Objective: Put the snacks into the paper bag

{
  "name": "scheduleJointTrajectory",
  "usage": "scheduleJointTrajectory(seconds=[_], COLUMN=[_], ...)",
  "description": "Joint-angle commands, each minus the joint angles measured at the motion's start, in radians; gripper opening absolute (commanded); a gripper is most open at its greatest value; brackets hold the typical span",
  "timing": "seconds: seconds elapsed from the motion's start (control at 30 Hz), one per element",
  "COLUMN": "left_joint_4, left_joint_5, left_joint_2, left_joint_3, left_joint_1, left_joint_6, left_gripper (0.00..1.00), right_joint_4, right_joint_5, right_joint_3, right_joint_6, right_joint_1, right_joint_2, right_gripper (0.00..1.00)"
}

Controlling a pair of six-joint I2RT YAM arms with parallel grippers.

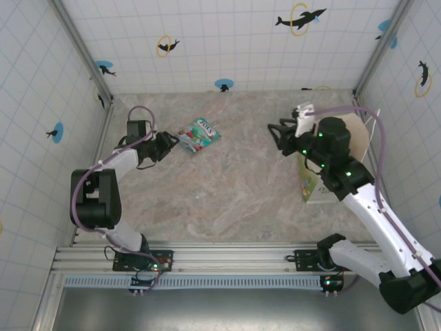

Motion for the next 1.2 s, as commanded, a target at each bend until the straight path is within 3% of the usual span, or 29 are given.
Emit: scheduleJointTrajectory(seconds=[0.0,0.33,0.77,0.83,1.07,1.17], left_joint_4=[0.107,0.298,0.345,0.349,0.325,0.293], left_joint_5=[0.078,0.117,0.104,0.103,0.09,0.079], left_joint_2=[0.074,0.243,0.412,0.428,0.41,0.378], left_joint_3=[0.001,0.027,0.151,0.162,0.169,0.167], left_joint_1=[0.001,-0.001,-0.048,-0.056,-0.062,-0.062], left_joint_6=[-0.06,-0.214,-0.257,-0.257,-0.215,-0.176], left_gripper=[0.61,0.59,0.57,0.53,0.22,0.14], right_joint_4=[0.069,0.102,0.128,0.131,0.143,0.162], right_joint_5=[0.049,0.099,0.121,0.123,0.156,0.167], right_joint_3=[0.061,0.081,0.091,0.091,0.072,0.051], right_joint_6=[-0.046,-0.067,-0.082,-0.084,-0.102,-0.108], right_joint_1=[0.085,0.192,0.236,0.24,0.249,0.249], right_joint_2=[0.036,0.096,0.113,0.113,0.088,0.068], right_gripper=[0.46,0.47,0.46,0.46,0.46,0.46])
